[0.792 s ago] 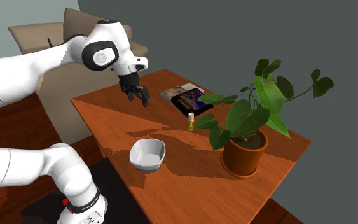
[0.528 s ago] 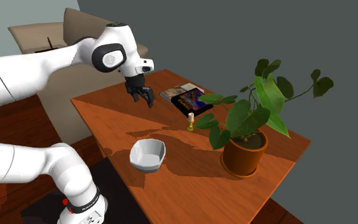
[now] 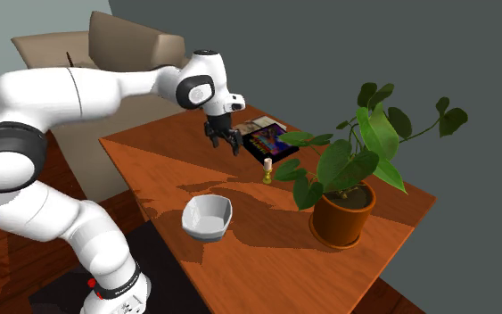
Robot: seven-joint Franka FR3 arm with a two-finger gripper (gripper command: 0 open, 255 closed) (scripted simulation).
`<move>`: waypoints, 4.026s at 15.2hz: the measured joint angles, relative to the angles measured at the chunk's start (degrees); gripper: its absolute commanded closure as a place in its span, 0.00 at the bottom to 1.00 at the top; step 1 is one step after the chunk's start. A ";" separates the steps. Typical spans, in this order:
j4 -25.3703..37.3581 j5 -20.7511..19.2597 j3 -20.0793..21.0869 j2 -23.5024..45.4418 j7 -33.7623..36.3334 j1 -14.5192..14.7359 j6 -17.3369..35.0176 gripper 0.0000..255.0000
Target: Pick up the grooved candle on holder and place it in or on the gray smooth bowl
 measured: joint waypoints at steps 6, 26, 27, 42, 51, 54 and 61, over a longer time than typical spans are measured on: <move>7.11 0.65 -1.40 13.14 -2.40 -0.15 3.93 0.00; 25.99 3.46 -2.17 42.32 -6.60 -1.38 10.08 0.00; 25.84 3.47 -2.17 42.35 -6.60 -1.38 10.25 0.00; 25.72 3.49 -2.13 42.28 -6.60 -1.34 10.39 1.00; 29.55 3.27 -2.23 40.54 -6.50 -1.33 4.78 1.00; 30.99 3.23 -2.27 40.05 -6.55 -1.36 2.87 1.00; 35.04 3.13 -2.29 39.17 -6.48 -1.33 -2.06 1.00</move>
